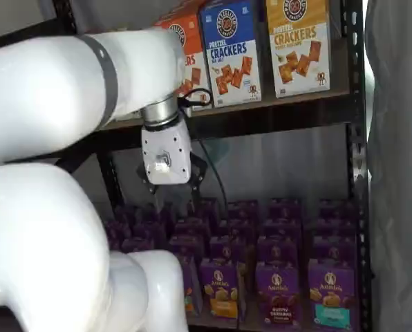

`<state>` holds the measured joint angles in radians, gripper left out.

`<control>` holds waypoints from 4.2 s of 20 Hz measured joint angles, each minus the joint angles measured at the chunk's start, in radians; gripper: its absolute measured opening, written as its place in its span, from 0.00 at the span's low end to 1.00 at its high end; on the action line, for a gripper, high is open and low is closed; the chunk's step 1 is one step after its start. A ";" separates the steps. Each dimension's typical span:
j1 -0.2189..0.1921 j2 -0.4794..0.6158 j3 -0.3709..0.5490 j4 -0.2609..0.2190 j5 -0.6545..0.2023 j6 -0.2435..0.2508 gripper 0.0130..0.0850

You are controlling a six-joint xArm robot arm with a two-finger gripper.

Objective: Pick up the purple box with a brown patch in the center, on the bottom shelf, the fifth box from the left

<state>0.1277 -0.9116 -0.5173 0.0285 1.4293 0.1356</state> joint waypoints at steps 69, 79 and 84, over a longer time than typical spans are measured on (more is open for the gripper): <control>-0.197 1.283 -0.174 -0.147 -1.201 -0.085 1.00; -0.264 1.430 -0.333 -0.293 -1.226 -0.008 1.00; -0.271 1.484 -0.386 -0.220 -1.246 -0.087 1.00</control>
<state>-0.1434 0.5721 -0.9037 -0.1914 0.1833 0.0491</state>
